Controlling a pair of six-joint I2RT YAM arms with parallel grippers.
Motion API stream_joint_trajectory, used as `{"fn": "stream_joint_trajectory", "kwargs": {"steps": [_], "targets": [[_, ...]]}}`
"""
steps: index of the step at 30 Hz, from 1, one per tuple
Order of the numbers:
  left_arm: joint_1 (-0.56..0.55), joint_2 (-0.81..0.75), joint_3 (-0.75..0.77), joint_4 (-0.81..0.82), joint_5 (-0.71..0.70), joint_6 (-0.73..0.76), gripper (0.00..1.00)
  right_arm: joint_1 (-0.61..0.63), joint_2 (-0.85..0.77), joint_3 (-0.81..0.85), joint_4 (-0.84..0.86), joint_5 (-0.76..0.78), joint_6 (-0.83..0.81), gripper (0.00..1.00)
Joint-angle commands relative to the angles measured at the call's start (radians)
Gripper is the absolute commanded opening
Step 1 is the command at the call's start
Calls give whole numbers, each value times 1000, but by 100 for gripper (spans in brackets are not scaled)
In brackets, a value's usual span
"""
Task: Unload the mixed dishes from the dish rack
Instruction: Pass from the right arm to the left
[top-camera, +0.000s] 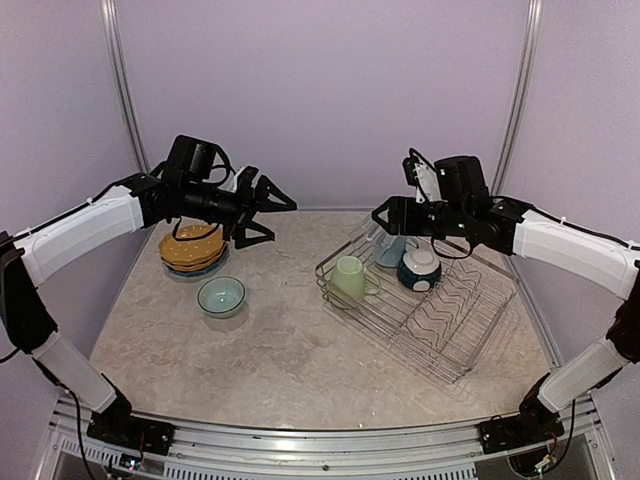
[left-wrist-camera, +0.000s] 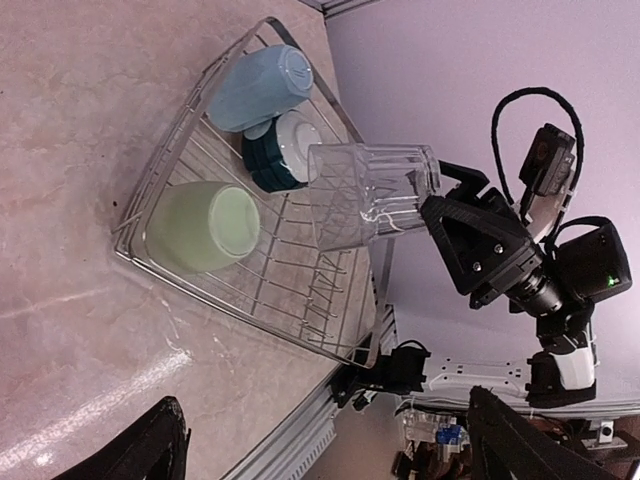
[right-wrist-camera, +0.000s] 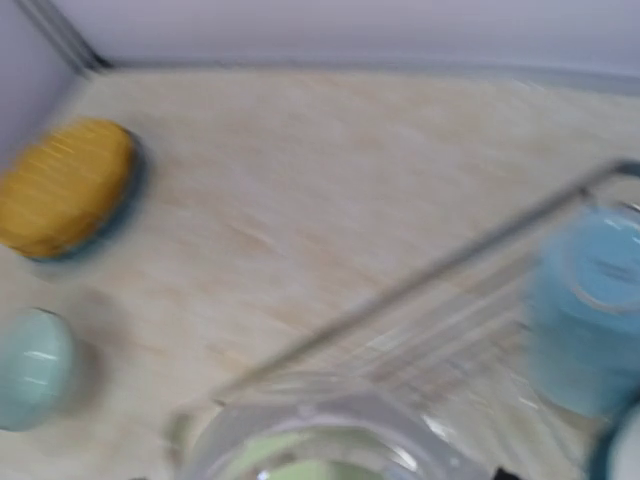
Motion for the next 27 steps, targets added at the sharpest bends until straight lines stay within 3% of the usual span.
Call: {"fn": "stream_joint_trajectory", "kwargs": {"steps": [1, 7, 17, 21, 27], "targets": [[4, 40, -38, 264, 201, -159, 92, -9, -56, -35, 194, -182, 103, 13], [-13, 124, -75, 553, 314, -359, 92, -7, -44, -83, 403, -354, 237, 11], [-44, 221, -124, 921, 373, -603, 83, -5, 3, -122, 613, -441, 364, 10], [-47, 251, -152, 1090, 378, -703, 70, 3, 25, -140, 664, -464, 390, 10], [-48, 285, -175, 1222, 382, -789, 39, 12, 43, -158, 685, -466, 386, 10]]}}
